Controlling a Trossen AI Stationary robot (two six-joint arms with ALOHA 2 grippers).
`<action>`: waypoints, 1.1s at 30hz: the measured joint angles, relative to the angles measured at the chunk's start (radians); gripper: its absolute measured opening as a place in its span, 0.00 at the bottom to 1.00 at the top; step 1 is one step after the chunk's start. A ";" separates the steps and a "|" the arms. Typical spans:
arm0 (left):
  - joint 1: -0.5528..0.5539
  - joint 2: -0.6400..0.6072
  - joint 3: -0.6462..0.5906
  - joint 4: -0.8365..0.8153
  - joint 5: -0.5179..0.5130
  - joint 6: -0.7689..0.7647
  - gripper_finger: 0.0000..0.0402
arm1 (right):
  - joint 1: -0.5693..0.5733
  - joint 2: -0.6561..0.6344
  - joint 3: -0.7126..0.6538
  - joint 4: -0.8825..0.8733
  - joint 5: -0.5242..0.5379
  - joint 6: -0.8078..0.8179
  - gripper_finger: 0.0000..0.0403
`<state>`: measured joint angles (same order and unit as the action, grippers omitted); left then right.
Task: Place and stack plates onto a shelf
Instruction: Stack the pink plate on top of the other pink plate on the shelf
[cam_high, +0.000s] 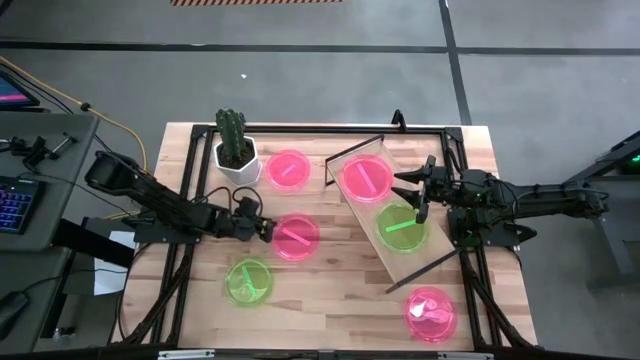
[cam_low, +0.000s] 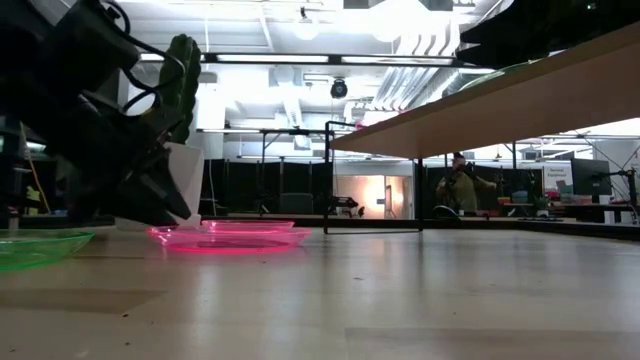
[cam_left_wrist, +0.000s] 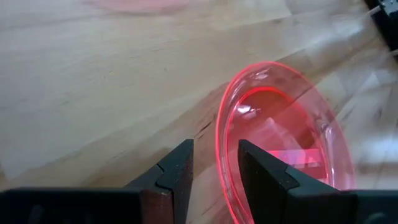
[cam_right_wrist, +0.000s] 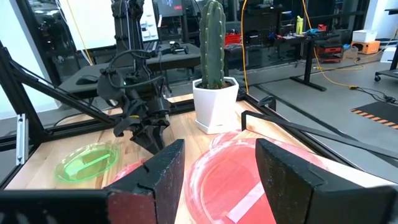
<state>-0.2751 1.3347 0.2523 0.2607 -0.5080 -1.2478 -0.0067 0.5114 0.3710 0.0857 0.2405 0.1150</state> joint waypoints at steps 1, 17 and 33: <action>0.000 0.005 0.000 -0.001 0.002 -0.004 0.29 | 0.000 0.000 0.000 0.000 0.000 0.000 0.46; -0.001 0.166 0.027 0.171 0.038 0.043 0.29 | 0.000 0.000 0.000 0.000 0.001 0.000 0.46; 0.026 0.123 0.048 0.143 0.117 0.219 0.01 | 0.000 0.000 0.000 0.000 0.001 0.013 0.46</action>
<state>-0.2490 1.4578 0.3000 0.4042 -0.3907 -1.0290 -0.0067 0.5114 0.3712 0.0856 0.2413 0.1285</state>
